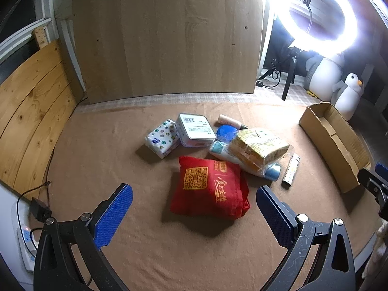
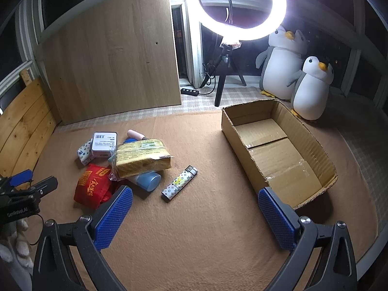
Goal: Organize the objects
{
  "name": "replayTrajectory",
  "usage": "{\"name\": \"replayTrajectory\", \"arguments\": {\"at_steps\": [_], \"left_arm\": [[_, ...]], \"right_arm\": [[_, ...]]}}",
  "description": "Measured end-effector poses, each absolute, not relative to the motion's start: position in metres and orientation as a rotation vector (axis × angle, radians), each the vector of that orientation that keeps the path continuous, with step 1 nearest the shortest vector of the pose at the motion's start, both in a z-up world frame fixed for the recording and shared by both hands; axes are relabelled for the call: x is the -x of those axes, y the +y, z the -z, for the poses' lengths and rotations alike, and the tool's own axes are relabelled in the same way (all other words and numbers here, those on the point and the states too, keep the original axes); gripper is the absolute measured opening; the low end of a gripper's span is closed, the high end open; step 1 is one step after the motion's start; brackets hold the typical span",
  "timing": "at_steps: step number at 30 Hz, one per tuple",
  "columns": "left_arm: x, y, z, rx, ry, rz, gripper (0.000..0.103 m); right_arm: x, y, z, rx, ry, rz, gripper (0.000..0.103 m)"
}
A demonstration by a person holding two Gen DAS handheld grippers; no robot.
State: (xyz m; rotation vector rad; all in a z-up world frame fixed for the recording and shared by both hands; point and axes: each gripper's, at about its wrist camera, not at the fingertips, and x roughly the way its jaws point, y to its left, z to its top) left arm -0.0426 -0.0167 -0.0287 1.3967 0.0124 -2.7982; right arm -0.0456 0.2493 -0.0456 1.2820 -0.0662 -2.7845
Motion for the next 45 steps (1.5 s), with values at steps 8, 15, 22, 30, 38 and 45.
{"name": "replayTrajectory", "arguments": {"at_steps": [8, 15, 22, 30, 38, 45], "left_arm": [[0.059, -0.012, 0.028, -1.396, -0.011, 2.795, 0.103], [0.067, -0.007, 0.023, -1.377, -0.020, 2.811, 0.103], [0.074, 0.002, 0.019, -1.359, -0.033, 2.836, 0.103], [0.110, 0.011, 0.018, -1.383, -0.008, 2.863, 0.102], [0.180, 0.027, 0.047, -1.583, 0.111, 2.836, 0.087], [0.226, 0.043, 0.083, -1.800, 0.226, 2.785, 0.077]], "right_arm": [[0.044, 0.255, 0.049, -1.303, -0.061, 2.777, 0.103], [0.043, 0.256, 0.047, -1.305, -0.050, 2.784, 0.103], [0.042, 0.260, 0.044, -1.302, -0.049, 2.795, 0.103], [0.041, 0.270, 0.042, -1.308, -0.060, 2.818, 0.103], [0.031, 0.293, 0.043, -1.343, -0.074, 2.852, 0.103], [0.020, 0.322, 0.045, -1.381, -0.106, 2.900, 0.103]]}}
